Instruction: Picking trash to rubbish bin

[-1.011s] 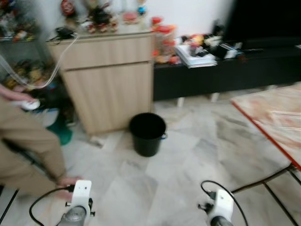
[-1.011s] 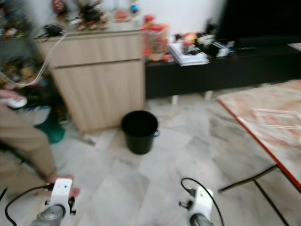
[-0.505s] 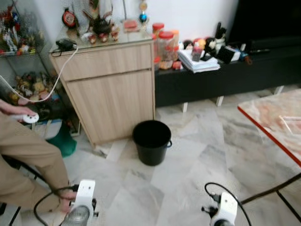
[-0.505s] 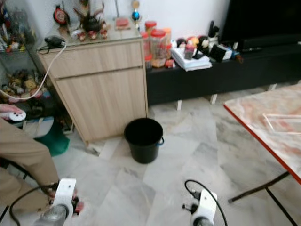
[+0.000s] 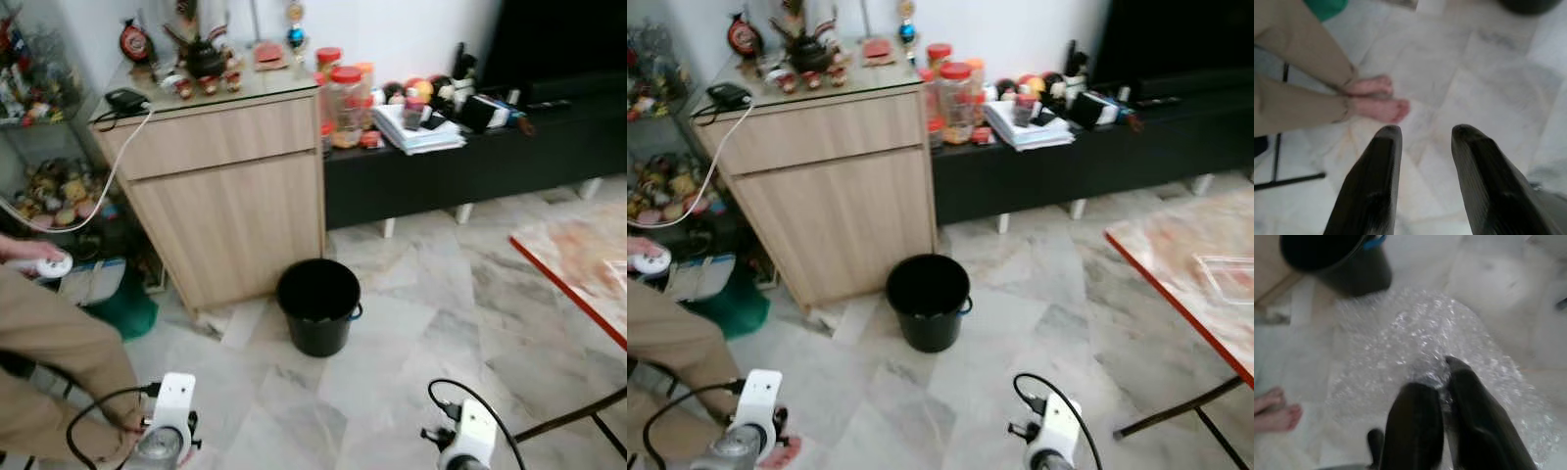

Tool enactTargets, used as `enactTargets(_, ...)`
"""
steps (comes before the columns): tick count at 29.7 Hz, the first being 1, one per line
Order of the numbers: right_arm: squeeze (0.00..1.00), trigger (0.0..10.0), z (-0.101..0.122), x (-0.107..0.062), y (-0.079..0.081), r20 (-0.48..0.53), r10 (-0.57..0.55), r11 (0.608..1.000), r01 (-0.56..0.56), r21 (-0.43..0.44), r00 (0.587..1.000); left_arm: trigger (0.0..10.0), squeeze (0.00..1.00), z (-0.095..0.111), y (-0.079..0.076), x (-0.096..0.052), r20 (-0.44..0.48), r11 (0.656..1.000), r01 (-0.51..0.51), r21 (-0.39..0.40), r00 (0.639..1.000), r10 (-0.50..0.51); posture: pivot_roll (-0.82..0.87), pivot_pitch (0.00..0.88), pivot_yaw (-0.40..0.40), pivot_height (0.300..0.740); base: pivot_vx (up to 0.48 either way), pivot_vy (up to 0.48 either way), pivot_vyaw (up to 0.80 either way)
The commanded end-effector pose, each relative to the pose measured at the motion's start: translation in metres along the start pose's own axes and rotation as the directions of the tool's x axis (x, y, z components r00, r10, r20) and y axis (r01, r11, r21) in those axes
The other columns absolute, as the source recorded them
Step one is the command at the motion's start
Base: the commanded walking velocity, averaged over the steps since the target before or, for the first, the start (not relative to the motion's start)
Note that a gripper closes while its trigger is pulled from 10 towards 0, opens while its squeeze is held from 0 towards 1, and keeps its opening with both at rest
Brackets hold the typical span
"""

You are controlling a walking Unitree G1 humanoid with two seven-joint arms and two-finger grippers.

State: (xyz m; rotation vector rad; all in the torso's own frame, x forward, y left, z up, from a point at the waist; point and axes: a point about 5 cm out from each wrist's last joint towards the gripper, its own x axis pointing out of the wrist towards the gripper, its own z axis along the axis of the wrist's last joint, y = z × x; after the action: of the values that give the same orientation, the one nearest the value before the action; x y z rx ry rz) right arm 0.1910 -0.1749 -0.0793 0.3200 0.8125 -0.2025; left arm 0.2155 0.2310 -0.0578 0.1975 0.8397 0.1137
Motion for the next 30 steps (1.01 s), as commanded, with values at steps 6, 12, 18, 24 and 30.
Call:
enactTargets(6,0.00,10.0,-0.0003,-0.0011,-0.0066,-0.002,-0.009,1.000,0.009,-0.027,1.000,10.0,0.00,0.0058,-0.0037,0.0013,0.010,1.000,0.011,0.015,1.000,-0.011,0.00,0.000,0.058,0.740,0.319,0.000,0.00)
enactTargets(12,0.00,10.0,-0.0004,-0.0010,-0.0053,-0.001,-0.005,0.999,0.005,-0.039,1.000,10.0,0.00,0.0052,-0.0038,0.0012,0.008,1.000,0.011,0.013,1.000,-0.011,0.00,0.000,0.057,0.740,0.319,0.000,0.61)
enactTargets(18,0.00,10.0,0.0005,-0.0004,-0.0038,-0.001,-0.005,1.000,0.005,-0.023,1.000,10.0,0.00,0.0062,-0.0035,0.0014,0.010,1.000,0.010,0.013,1.000,-0.011,0.00,0.000,0.058,0.740,0.319,0.000,0.00)
enactTargets(24,0.00,10.0,0.0005,-0.0001,-0.0018,-0.003,0.001,1.000,-0.001,-0.026,1.000,10.0,0.00,0.0075,-0.0018,0.0016,0.013,1.000,0.006,0.012,1.000,-0.006,0.00,0.000,0.063,0.740,0.320,0.000,0.00)
enactTargets(30,0.00,10.0,-0.0002,0.0000,0.0003,-0.004,0.004,1.000,-0.005,-0.024,1.000,10.0,0.00,0.0084,0.0001,0.0017,0.015,1.000,0.004,0.014,1.000,-0.004,0.01,0.000,0.066,0.740,0.321,0.000,0.00)
